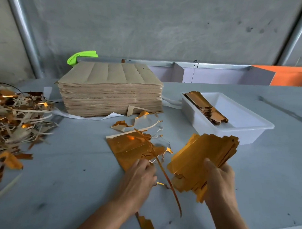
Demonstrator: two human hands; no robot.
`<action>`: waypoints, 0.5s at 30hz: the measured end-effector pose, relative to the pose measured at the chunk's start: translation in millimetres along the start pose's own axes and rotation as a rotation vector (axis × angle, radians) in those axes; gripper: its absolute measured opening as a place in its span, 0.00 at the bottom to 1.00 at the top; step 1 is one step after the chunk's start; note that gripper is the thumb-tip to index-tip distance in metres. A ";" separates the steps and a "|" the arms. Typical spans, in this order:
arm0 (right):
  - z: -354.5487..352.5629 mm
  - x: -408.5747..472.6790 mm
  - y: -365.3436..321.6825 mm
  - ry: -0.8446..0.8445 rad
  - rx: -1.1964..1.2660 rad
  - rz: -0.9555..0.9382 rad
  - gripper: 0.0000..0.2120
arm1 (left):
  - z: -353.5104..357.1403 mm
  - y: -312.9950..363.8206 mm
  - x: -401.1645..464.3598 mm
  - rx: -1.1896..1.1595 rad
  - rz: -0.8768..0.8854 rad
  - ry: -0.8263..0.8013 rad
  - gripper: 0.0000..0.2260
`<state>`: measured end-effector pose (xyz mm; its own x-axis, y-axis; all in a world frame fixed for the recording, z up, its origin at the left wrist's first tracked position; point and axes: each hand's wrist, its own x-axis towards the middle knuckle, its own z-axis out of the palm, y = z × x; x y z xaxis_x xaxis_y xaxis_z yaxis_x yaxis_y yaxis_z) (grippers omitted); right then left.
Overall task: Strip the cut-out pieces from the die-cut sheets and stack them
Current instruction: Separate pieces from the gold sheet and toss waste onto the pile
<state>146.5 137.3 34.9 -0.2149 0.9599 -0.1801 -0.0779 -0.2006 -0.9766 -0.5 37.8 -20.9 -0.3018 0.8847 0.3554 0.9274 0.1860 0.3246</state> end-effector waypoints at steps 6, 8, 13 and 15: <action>-13.5 9.2 -7.5 0.060 0.028 0.034 0.13 | -19.9 -13.7 12.5 0.096 -0.131 0.157 0.13; -10.7 6.8 -4.2 -0.011 0.110 0.123 0.14 | -20.4 -20.4 19.2 0.209 -0.239 -0.002 0.17; 2.9 -3.7 3.6 -0.212 0.289 0.327 0.12 | -20.7 -32.6 21.3 0.273 -0.270 -0.175 0.15; 11.7 -9.7 7.1 -0.327 0.364 0.467 0.14 | -22.5 -31.9 20.0 0.278 -0.264 -0.175 0.12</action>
<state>136.7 124.4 31.0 -0.5850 0.6588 -0.4730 -0.2156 -0.6885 -0.6924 -41.0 39.9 -4.5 -0.5173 0.8460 0.1295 0.8548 0.5032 0.1273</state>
